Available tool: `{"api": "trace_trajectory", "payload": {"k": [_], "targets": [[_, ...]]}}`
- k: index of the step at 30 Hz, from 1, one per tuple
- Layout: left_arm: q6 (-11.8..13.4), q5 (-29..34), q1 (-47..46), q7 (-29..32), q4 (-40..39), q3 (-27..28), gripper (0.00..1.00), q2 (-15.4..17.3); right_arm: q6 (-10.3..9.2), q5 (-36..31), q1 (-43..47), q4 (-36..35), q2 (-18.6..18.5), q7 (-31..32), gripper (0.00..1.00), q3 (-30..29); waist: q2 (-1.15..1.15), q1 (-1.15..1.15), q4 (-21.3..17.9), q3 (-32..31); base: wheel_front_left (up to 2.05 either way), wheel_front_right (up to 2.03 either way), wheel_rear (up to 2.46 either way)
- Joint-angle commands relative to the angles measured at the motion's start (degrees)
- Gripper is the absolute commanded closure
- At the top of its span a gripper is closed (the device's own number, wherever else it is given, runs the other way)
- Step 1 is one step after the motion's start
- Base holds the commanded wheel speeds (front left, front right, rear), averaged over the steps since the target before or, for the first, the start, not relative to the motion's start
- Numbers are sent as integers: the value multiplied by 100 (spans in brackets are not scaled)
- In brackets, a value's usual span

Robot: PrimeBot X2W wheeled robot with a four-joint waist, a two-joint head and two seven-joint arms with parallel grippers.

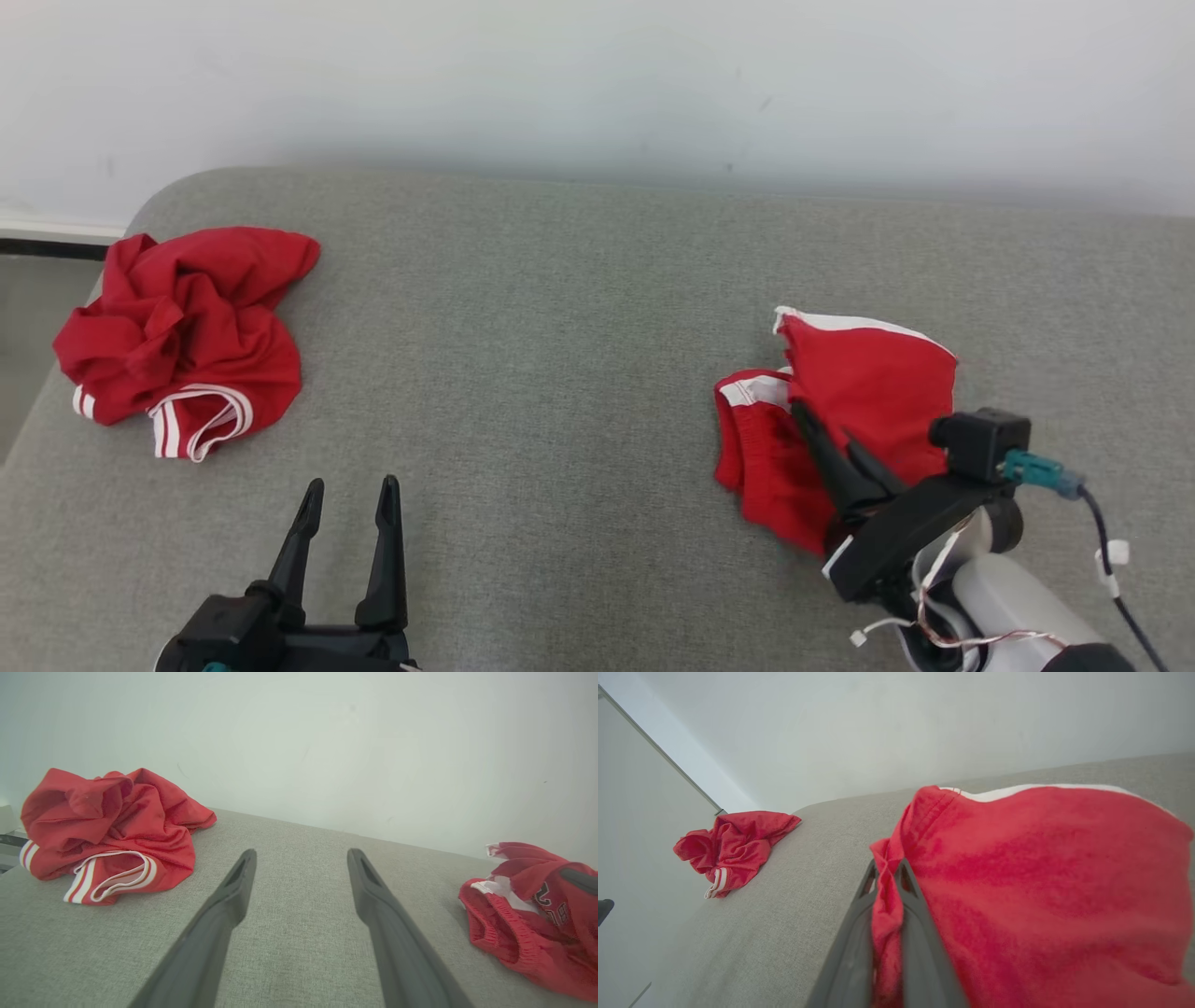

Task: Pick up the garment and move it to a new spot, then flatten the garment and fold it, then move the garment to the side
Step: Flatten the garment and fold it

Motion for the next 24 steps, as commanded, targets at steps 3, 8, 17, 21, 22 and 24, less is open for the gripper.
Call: {"api": "trace_trajectory", "payload": {"k": [3, 8, 17, 21, 22, 24], "targets": [[13, -46, -89, -18, 1, -21, 0, 1, -14, -227, 216, -1, 177, 65, 100, -22, 0, 0, 139, 85, 0, 0, 0], [35, -92, -122, -18, 18, -65, 0, 2, -14, -620, 439, 202, 402, 143, 100, 71, 0, 0, 215, 138, 0, 0, 0], [56, -141, -192, -18, 66, -113, 0, 1, -14, -903, 299, 921, 657, -97, 100, 80, 0, 0, 233, 174, 0, 0, 0], [55, -119, -172, -18, 67, -94, 0, 1, -14, -932, 211, 1088, 724, -403, 0, 113, 0, 0, 188, 145, 0, 0, 0], [57, -108, -155, -18, 63, -86, 0, 2, -14, -955, 176, 1089, 700, -484, 0, 101, 0, 0, 168, 135, 0, 0, 0], [58, -82, -121, -18, 59, -49, 0, 1, -14, -1006, 156, 1048, 635, -628, 0, 66, 0, 0, 121, 110, 0, 0, 0]]}}
